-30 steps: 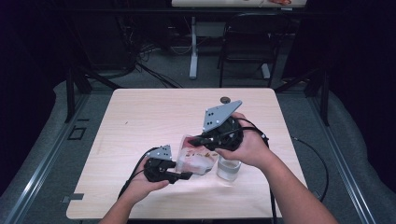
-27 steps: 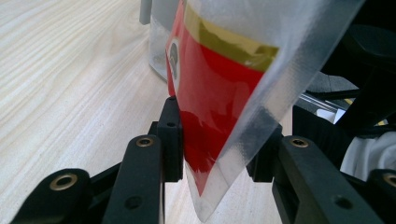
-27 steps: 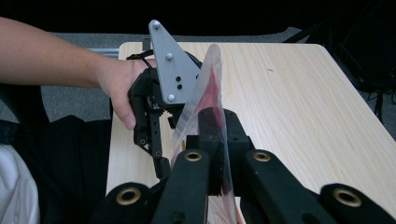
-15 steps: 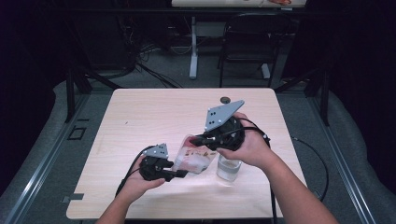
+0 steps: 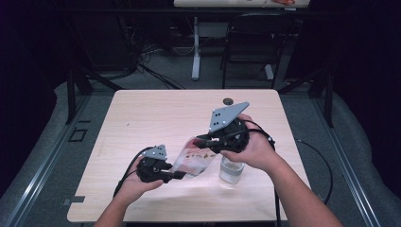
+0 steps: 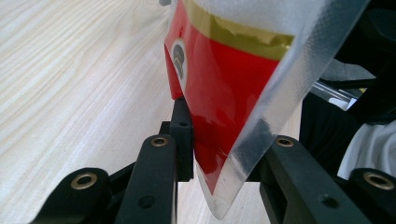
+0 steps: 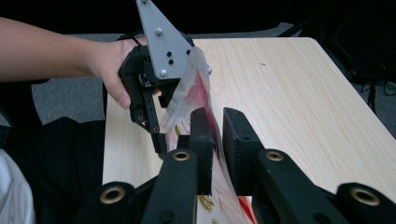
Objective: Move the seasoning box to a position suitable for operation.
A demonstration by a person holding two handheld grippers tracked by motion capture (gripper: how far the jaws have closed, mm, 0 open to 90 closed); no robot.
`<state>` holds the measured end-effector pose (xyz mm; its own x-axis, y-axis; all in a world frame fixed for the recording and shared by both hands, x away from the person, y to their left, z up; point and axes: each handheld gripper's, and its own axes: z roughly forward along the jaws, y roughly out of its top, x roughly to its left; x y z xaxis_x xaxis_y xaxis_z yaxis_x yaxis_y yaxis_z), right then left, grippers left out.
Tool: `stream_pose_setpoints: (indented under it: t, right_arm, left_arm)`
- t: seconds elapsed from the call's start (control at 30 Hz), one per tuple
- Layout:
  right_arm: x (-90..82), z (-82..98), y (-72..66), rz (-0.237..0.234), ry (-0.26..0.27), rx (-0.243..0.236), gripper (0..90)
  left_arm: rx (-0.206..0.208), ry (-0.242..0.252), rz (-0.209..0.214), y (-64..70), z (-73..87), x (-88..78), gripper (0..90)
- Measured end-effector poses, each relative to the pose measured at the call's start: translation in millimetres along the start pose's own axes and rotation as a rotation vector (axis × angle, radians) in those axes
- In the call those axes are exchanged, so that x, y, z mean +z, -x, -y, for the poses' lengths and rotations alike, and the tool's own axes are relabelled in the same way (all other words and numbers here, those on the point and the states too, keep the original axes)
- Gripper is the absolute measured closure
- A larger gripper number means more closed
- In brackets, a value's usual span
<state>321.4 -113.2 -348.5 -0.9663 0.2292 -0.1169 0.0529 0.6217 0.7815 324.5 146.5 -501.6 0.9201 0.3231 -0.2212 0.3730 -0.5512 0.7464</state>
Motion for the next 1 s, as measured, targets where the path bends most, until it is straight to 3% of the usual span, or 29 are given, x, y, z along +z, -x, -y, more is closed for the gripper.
stream_pose_setpoints:
  t: [0.37,1.0]
  right_arm:
    - [-8.1,16.8,3.1,0.038,0.025,0.046,72.1]
    - [-8.4,43.3,-0.7,0.083,0.055,0.029,82.0]
  left_arm:
    - [-0.002,-0.019,-0.004,-0.9,0.7,-3.3,73.5]
    - [-0.002,-0.119,-0.052,2.9,-5.5,-6.6,73.5]
